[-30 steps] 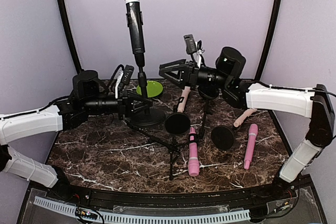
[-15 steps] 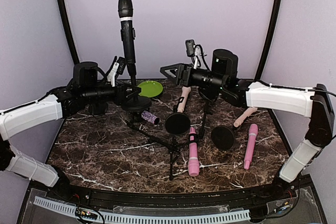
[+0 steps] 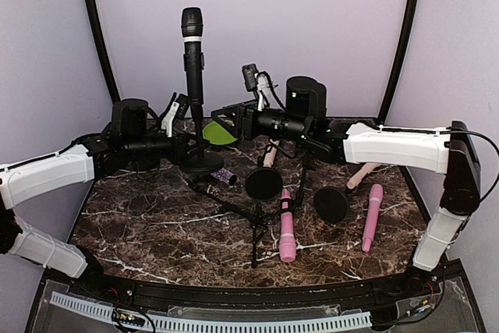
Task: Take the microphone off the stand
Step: Unscrew the knob on the stand of the microphone stand.
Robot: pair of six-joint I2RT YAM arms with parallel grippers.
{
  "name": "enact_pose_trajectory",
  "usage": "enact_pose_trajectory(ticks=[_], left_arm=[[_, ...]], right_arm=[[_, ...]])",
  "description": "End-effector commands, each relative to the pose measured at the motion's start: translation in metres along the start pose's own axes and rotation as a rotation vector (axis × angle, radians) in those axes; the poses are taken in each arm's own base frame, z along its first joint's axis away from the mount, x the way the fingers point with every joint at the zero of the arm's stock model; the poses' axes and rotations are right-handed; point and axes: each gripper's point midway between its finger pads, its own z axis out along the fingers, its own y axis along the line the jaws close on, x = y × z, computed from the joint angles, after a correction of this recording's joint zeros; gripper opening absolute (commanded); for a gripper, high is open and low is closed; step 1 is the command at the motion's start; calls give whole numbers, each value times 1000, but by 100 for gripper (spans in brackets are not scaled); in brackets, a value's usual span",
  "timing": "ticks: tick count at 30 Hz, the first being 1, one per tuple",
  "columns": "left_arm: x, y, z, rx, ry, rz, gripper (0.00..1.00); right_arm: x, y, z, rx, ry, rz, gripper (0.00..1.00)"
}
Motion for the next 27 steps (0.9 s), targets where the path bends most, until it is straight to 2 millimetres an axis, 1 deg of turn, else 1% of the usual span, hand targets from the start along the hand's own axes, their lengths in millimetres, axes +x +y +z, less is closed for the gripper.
enact_pose_trajectory(ticks=[1, 4, 7, 13, 17, 27], left_arm=[[-31, -16, -11, 50, -114, 38, 0], [-31, -17, -11, 59, -114, 38, 0], [-31, -19, -11, 68, -115, 37, 0], [-31, -20, -11, 81, -111, 36, 0], [-31, -22, -11, 86, -112, 41, 0], [-32, -32, -12, 145, -115, 58, 0]], right_arm=[[3, 12, 20, -29, 8, -42, 50], [5, 13, 28, -33, 18, -46, 44], [3, 16, 31, -46, 10, -49, 40], [6, 18, 42, -71, 34, -47, 39], [4, 21, 50, -95, 45, -54, 38], [4, 21, 60, -111, 57, -58, 33]])
